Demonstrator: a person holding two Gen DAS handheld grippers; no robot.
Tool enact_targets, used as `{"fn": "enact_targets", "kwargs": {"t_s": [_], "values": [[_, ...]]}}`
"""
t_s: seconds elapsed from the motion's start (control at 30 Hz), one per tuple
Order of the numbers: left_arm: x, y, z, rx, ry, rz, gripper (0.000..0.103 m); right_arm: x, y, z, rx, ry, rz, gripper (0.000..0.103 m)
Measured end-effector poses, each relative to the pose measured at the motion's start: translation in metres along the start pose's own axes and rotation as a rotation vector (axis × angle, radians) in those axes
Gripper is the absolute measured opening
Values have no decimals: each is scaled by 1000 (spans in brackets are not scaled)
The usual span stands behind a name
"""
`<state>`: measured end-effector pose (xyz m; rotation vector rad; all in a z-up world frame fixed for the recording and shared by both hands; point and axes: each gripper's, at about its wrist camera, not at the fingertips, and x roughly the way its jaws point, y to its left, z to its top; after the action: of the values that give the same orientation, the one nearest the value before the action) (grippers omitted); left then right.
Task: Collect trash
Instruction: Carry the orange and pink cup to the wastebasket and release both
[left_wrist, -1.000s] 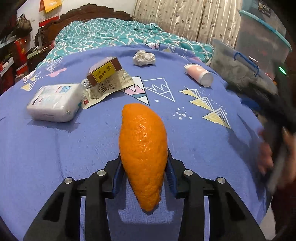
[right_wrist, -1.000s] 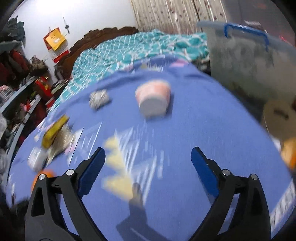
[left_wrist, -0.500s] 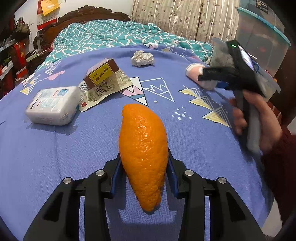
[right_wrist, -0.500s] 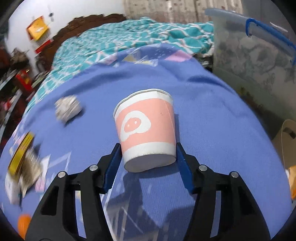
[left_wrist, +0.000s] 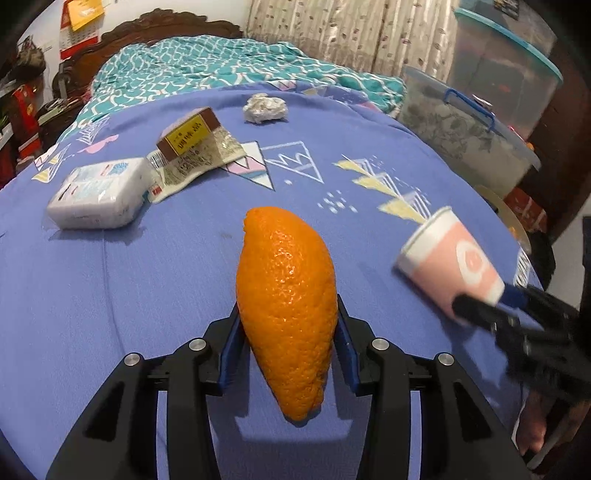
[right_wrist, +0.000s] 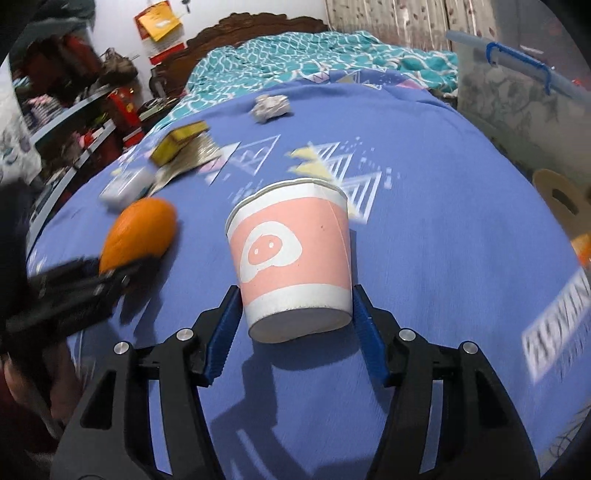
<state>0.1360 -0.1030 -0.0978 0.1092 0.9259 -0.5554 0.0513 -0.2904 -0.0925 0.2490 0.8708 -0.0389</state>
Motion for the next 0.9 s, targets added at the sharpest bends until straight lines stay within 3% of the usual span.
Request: {"fn": "enact_targets", "kwargs": {"t_s": [0.1,0.17,0.23,0.37,0.53,0.63,0.7,0.73,0.77,0.83,0.9], "values": [[-9,-7,-13,21,0,1,51,-12,11,-23,-18,-13,-10,65],[-13,-9,-19,23,6,-1,67,-10,18,-33,-49,-2,-13,76],[-18,-9,-21,14,2,17,75,-12,22,-35,-69,-21,-48,83],[-35,-3,-17,-28,-38,27,83,-22,20,-29,-62,-84,-44,92],[-43,-10,-9,-19,-70,30,85,-24,13,-22,-46,-109,-47,94],[-34,-22,-10,19,-50,58,82,-20,11,-17,-39,-100,-39,95],[-28,-24,-12,32,-32,61,67,-17,9,-15,-36,-97,-35,94],[-24,-25,-13,38,-13,55,53,-15,9,-15,-39,-95,-32,80],[-22,-25,-13,40,-15,50,52,-12,10,-14,-51,-80,-23,63],[-21,-27,-13,57,-14,33,41,-12,11,-14,-56,-78,-13,59],[-16,-32,-12,57,18,2,38,-15,8,-14,-37,-85,24,57]]}}
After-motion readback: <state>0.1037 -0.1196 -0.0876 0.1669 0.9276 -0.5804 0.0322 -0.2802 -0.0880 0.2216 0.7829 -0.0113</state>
